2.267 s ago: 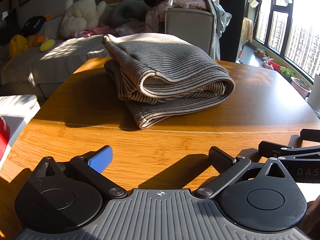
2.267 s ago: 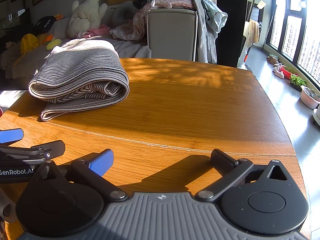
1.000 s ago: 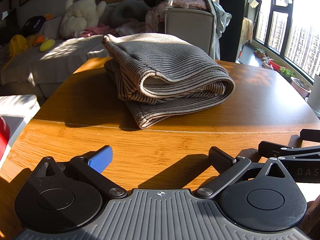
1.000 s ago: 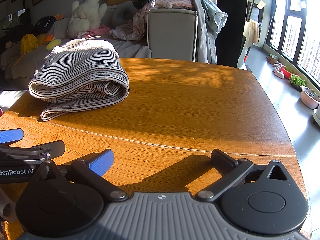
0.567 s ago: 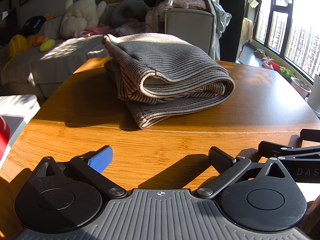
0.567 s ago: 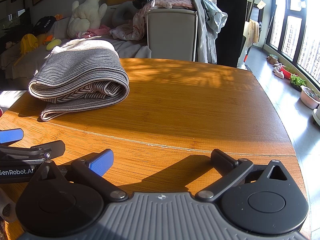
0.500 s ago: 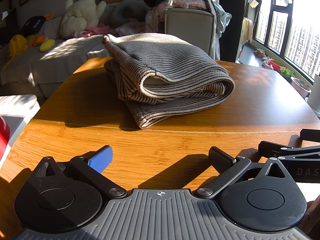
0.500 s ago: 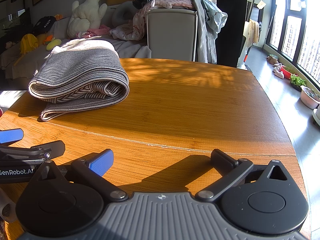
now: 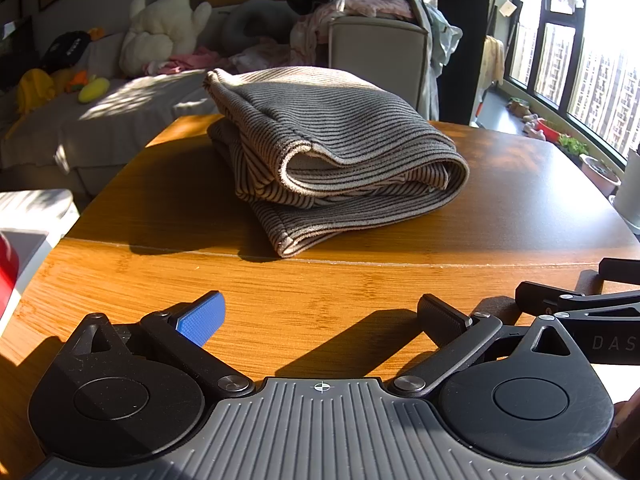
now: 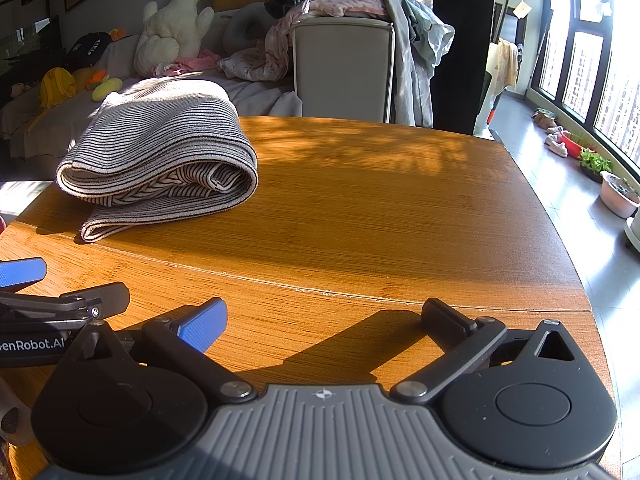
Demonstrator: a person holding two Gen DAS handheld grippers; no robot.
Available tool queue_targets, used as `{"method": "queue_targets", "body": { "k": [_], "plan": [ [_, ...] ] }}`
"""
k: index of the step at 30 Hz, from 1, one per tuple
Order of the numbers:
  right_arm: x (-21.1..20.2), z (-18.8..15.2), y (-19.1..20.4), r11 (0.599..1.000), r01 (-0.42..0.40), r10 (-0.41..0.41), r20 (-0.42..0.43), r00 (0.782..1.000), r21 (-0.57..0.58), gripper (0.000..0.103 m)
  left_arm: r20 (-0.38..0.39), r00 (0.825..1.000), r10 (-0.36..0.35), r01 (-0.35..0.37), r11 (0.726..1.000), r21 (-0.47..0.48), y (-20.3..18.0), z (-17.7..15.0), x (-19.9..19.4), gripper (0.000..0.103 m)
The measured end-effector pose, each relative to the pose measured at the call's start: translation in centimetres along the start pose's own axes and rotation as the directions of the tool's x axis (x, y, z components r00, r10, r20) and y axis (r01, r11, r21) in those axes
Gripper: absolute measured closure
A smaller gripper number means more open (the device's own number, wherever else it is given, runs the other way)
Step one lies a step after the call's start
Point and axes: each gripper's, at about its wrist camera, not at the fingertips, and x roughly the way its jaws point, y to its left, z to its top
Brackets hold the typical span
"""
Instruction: Fold clothes
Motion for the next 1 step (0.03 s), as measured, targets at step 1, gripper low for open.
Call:
{"method": "queue_targets", "body": {
  "k": [1],
  "plan": [
    [0.00, 0.00, 0.01, 1.000, 0.000, 0.000, 0.000, 1.000, 0.000, 0.000, 0.000, 1.000, 0.000, 0.000, 1.000, 0.000, 0.00, 0.00, -0.01, 0.000]
  ]
}}
